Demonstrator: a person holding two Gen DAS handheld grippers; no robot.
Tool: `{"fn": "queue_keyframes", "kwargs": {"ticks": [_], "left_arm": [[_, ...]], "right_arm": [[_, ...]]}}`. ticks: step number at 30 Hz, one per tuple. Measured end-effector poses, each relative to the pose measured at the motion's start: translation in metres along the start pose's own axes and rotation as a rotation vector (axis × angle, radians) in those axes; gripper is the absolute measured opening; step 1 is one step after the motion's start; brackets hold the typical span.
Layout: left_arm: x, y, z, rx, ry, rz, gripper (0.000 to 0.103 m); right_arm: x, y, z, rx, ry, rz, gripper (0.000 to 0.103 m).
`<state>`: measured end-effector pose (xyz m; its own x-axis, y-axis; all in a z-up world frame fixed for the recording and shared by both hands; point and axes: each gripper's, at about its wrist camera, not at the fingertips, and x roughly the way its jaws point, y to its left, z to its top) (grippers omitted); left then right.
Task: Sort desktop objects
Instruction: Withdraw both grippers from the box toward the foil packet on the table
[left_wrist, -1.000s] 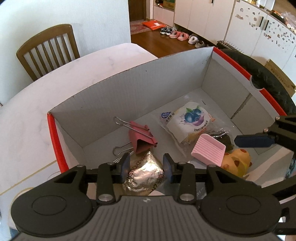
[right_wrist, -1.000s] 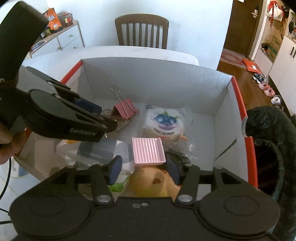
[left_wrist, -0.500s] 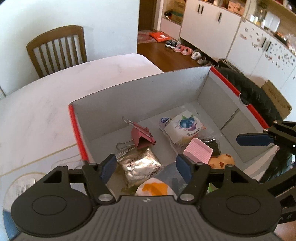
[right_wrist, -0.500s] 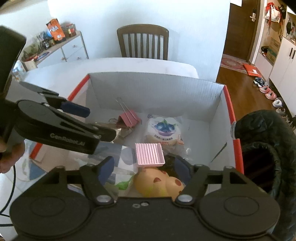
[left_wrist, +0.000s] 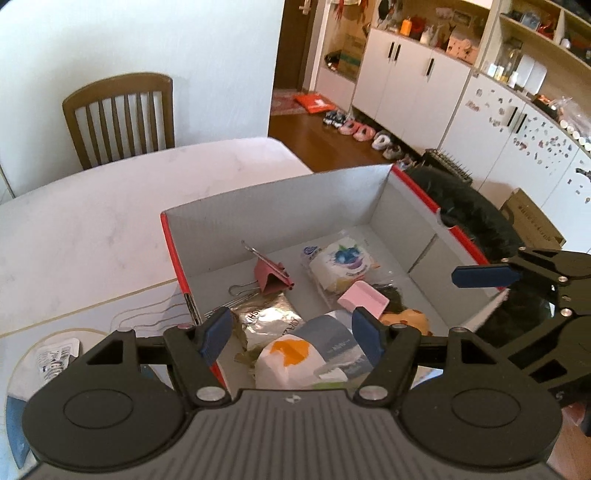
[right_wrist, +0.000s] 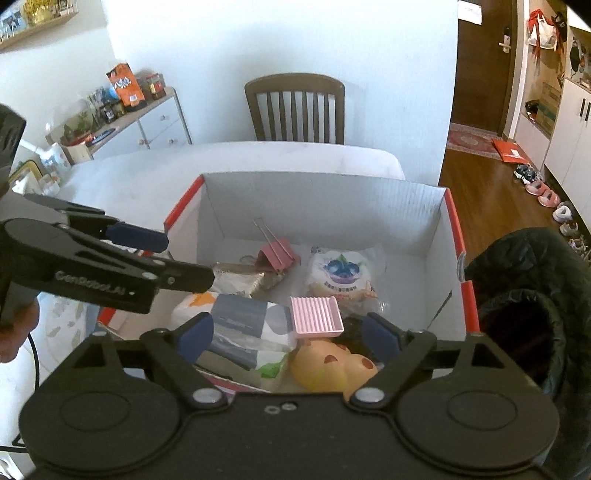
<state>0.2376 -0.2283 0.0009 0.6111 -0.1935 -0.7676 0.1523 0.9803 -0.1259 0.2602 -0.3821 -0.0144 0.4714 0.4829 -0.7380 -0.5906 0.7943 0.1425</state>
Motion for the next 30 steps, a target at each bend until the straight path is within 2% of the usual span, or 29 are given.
{"fn": "queue_keyframes", "kwargs": {"ticks": [3, 5, 9, 12, 22, 25, 30], "left_arm": [[-0.01, -0.001, -0.004, 0.007, -0.017, -0.009, 0.072], [-0.018, 0.001, -0.009, 0.009, -0.029, -0.015, 0.077], [-0.031, 0.006, -0.017, 0.02, -0.049, -0.02, 0.078], [-0.042, 0.014, -0.024, 0.029, -0.069, -0.02, 0.083], [-0.072, 0.061, -0.054, 0.007, -0.089, -0.033, 0.09], [-0.079, 0.081, -0.062, -0.006, -0.09, -0.03, 0.1], [-0.091, 0.113, -0.079, -0.032, -0.084, -0.032, 0.101]], "right_arm": [[-0.007, 0.004, -0.001, -0.002, -0.017, -0.005, 0.092], [-0.01, 0.008, -0.002, 0.001, -0.027, -0.009, 0.093], [-0.017, 0.021, -0.003, -0.003, -0.044, -0.016, 0.093], [-0.021, 0.034, -0.005, -0.005, -0.059, -0.028, 0.094], [-0.023, 0.09, -0.008, 0.0, -0.079, -0.049, 0.097], [-0.019, 0.108, -0.009, 0.018, -0.077, -0.05, 0.097], [-0.012, 0.138, -0.009, 0.028, -0.076, -0.054, 0.097]]}}
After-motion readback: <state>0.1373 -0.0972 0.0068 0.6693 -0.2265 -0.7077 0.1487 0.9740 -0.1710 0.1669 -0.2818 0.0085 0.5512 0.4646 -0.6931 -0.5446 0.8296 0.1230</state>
